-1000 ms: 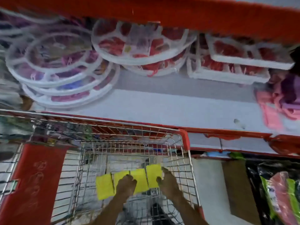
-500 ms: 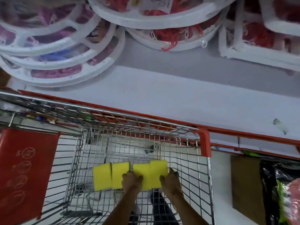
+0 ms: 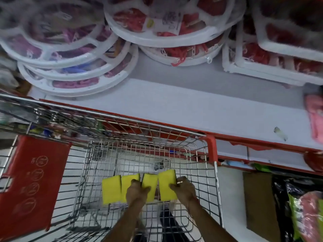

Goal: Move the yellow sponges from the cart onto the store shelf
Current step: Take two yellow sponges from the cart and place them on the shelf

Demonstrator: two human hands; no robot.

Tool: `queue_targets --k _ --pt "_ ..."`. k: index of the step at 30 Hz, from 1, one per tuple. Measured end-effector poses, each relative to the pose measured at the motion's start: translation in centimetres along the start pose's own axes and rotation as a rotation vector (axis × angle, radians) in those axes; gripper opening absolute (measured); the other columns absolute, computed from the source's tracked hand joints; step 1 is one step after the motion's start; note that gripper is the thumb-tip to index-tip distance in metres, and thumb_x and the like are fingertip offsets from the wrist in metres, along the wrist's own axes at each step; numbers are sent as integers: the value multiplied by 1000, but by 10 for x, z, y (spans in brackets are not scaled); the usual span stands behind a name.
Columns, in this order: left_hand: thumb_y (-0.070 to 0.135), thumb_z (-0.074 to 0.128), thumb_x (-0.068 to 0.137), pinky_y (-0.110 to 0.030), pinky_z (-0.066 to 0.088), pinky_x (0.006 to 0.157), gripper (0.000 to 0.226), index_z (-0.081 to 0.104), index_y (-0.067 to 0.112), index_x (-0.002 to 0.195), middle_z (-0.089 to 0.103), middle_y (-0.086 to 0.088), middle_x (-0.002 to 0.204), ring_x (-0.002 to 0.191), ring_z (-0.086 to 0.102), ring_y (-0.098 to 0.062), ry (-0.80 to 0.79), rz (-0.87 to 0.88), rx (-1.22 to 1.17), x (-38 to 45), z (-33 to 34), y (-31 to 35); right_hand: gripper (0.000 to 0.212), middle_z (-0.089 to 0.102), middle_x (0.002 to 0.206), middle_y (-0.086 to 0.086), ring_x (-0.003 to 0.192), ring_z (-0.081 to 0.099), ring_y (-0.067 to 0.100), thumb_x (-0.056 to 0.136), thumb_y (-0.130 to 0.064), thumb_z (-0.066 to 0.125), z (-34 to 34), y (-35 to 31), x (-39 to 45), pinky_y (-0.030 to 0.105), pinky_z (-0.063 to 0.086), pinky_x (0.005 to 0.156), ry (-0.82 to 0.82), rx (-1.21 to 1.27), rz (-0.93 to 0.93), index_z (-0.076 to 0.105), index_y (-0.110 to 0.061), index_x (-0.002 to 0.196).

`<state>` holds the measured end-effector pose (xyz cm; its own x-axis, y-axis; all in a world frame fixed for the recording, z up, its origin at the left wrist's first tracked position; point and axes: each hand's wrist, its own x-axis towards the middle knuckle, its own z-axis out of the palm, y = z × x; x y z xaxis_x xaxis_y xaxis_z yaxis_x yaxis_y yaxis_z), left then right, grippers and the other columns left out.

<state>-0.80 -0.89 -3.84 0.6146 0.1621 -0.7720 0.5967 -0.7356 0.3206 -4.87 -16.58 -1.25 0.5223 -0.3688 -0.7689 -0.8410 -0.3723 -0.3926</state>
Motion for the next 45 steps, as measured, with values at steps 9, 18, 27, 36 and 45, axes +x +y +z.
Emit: queue_targets --k 9,18,27,36,45 --pt "28 70 84 -34 42 62 26 50 15 73 47 -2 59 55 46 -17 18 362 -228 -46 -85 28 31 74 101 18 82 70 27 81 -15 71 -57 -34 -62 35 57 75 119 232 -251 66 -1 108" --pt "32 77 75 -39 55 78 29 66 8 88 73 -9 90 87 70 -25 -16 622 -404 -123 -193 113 30 74 89 8 82 70 19 79 -16 72 -149 -107 -138 26 57 77 173 500 -532 69 -4 106" --pt "20 73 80 -24 56 52 20 60 7 73 70 -9 78 70 70 -19 -103 865 -565 -211 -272 191 25 77 98 10 88 74 21 80 -18 71 -247 -173 -219 27 60 70 151 666 -816 72 -6 103" --pt "25 77 76 -21 50 50 21 62 10 76 62 3 53 42 56 -6 -39 1047 -604 -257 -333 290 32 73 99 16 81 70 23 83 -21 68 -327 -243 -260 19 58 62 229 705 -941 68 -2 108" --pt "40 80 69 -51 60 82 40 57 8 66 66 -18 76 84 73 -40 148 965 -537 -224 -358 367 40 64 113 21 91 64 29 86 -9 64 -386 -304 -208 35 60 74 271 762 -842 56 11 120"
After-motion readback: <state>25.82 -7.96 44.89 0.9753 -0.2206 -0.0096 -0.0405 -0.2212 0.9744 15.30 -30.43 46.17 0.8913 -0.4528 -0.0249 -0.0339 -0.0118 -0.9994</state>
